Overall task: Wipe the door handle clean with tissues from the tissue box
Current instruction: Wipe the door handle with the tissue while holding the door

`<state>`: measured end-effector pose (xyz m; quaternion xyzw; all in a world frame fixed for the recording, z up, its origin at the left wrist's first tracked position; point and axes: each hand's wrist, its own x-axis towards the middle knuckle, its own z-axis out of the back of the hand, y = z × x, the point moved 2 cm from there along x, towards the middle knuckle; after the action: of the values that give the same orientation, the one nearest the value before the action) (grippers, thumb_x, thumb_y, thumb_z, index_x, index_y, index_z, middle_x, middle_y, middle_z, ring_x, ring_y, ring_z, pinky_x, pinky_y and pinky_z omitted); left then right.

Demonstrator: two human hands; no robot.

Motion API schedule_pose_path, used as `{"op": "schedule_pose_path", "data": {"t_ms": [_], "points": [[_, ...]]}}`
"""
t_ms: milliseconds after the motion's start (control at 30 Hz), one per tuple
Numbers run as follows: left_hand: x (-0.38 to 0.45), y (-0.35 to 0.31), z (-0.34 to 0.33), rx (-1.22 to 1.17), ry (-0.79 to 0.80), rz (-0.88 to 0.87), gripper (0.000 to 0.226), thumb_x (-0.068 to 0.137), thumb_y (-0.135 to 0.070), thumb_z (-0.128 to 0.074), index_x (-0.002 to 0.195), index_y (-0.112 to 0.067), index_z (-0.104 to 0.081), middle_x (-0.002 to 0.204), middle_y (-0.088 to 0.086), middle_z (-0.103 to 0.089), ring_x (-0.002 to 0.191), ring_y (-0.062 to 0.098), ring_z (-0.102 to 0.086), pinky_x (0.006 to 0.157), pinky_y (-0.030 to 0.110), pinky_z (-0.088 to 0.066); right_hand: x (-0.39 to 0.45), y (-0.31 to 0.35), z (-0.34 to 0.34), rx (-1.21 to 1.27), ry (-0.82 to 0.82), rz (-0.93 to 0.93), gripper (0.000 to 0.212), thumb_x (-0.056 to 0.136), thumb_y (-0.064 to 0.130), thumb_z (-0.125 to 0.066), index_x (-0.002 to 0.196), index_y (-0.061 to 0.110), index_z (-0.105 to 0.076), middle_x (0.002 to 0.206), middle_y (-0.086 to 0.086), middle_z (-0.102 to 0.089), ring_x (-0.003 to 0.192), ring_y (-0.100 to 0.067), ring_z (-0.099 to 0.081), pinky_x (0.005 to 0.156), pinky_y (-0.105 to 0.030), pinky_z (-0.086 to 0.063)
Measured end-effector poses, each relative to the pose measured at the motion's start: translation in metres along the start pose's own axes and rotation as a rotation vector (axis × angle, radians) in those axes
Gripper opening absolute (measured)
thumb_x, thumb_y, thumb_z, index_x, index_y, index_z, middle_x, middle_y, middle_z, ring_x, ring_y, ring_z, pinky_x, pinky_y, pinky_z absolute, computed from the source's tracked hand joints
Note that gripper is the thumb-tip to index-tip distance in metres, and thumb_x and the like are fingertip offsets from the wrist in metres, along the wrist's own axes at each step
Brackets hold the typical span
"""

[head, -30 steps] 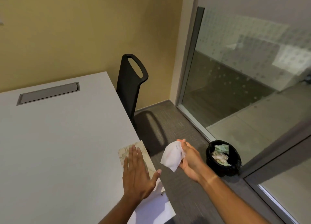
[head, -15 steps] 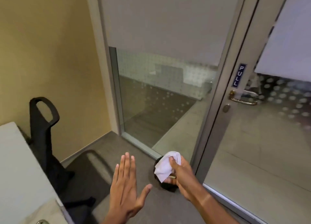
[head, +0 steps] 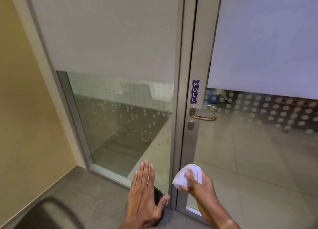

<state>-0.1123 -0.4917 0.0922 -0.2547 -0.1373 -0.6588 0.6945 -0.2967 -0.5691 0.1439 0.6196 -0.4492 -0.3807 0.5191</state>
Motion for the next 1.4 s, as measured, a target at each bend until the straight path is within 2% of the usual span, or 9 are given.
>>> {"op": "schedule_pose_path", "data": {"t_ms": [100, 233, 367, 500, 700, 900, 1100, 1267, 1400], "points": [[0.034, 0.007, -0.021, -0.019, 0.015, -0.039, 0.099, 0.088, -0.069, -0.038, 0.157, -0.002, -0.014, 0.165, 0.017, -0.007, 0.153, 0.032, -0.011, 0.116, 0.047, -0.019, 0.021, 0.009, 0.003, -0.025, -0.027, 0.025, 0.017, 0.094, 0.008, -0.056, 0.081, 0.007, -0.067, 0.077, -0.014, -0.071, 0.075, -0.028, -0.066, 0.085, -0.049, -0.053], [0.085, 0.025, -0.048, -0.046, 0.018, -0.104, 0.096, 0.088, -0.063, -0.044, 0.158, -0.004, -0.012, 0.166, 0.016, -0.004, 0.153, 0.032, -0.009, 0.118, 0.046, -0.015, 0.061, 0.009, 0.011, -0.010, -0.195, -0.003, 0.016, 0.087, -0.003, -0.054, 0.086, 0.003, -0.069, 0.084, -0.019, -0.070, 0.082, -0.031, -0.067, 0.091, -0.054, -0.051], [0.137, 0.039, -0.067, -0.120, 0.006, -0.163, 0.092, 0.087, -0.058, -0.048, 0.156, -0.004, -0.020, 0.165, 0.016, -0.010, 0.153, 0.031, -0.012, 0.117, 0.044, -0.017, 0.098, 0.017, 0.014, -0.067, -0.321, 0.058, 0.008, 0.089, 0.011, -0.064, 0.089, 0.009, -0.072, 0.088, -0.020, -0.073, 0.087, -0.035, -0.070, 0.086, -0.052, -0.056], [0.184, 0.051, -0.093, -0.178, 0.012, -0.214, 0.089, 0.086, -0.052, -0.049, 0.157, -0.006, -0.021, 0.165, 0.014, -0.011, 0.152, 0.030, -0.015, 0.117, 0.044, -0.020, 0.131, 0.029, 0.019, -0.097, -0.491, 0.123, 0.009, 0.088, 0.009, -0.066, 0.082, 0.009, -0.072, 0.085, -0.020, -0.072, 0.082, -0.031, -0.071, 0.070, -0.037, -0.059], [0.249, 0.049, -0.126, -0.225, 0.019, -0.242, 0.084, 0.088, -0.044, -0.047, 0.158, -0.007, -0.018, 0.166, 0.014, -0.007, 0.153, 0.027, -0.010, 0.122, 0.038, -0.008, 0.171, 0.058, 0.026, -0.250, -0.556, 0.158, 0.017, 0.094, 0.019, -0.060, 0.089, 0.013, -0.075, 0.085, -0.008, -0.076, 0.085, -0.019, -0.073, 0.087, -0.042, -0.056], [0.323, 0.038, -0.152, -0.251, -0.033, -0.241, 0.081, 0.091, -0.035, -0.042, 0.159, -0.009, -0.007, 0.166, 0.013, -0.002, 0.154, 0.028, -0.007, 0.121, 0.042, -0.012, 0.212, 0.105, 0.036, -0.567, -0.671, 0.326, 0.006, 0.085, 0.022, -0.071, 0.083, 0.027, -0.071, 0.073, 0.009, -0.073, 0.072, -0.015, -0.071, 0.067, -0.036, -0.055], [0.373, 0.031, -0.172, -0.235, -0.125, -0.232, 0.080, 0.092, -0.031, -0.040, 0.158, -0.009, -0.001, 0.167, 0.012, 0.004, 0.154, 0.026, -0.001, 0.124, 0.038, -0.006, 0.255, 0.131, 0.048, -0.747, -0.597, 0.436, 0.037, 0.081, -0.001, -0.066, 0.082, 0.036, -0.072, 0.081, 0.028, -0.071, 0.076, 0.012, -0.063, 0.062, -0.002, -0.042], [0.398, 0.032, -0.190, -0.185, -0.182, -0.223, 0.079, 0.093, -0.030, -0.037, 0.158, -0.009, 0.002, 0.167, 0.011, 0.006, 0.154, 0.026, -0.001, 0.124, 0.039, -0.007, 0.298, 0.134, 0.048, -0.981, -0.496, 0.509, 0.025, 0.078, 0.004, -0.069, 0.089, 0.025, -0.077, 0.078, 0.024, -0.070, 0.074, 0.011, -0.063, 0.061, -0.005, -0.045], [0.405, 0.035, -0.200, -0.157, -0.267, -0.268, 0.078, 0.093, -0.029, -0.038, 0.158, -0.008, 0.001, 0.166, 0.010, 0.007, 0.154, 0.025, 0.000, 0.125, 0.037, -0.002, 0.321, 0.126, 0.031, -1.119, -0.391, 0.490, 0.011, 0.079, 0.019, -0.070, 0.086, 0.022, -0.077, 0.083, 0.004, -0.076, 0.070, -0.010, -0.068, 0.064, -0.030, -0.056]]}}
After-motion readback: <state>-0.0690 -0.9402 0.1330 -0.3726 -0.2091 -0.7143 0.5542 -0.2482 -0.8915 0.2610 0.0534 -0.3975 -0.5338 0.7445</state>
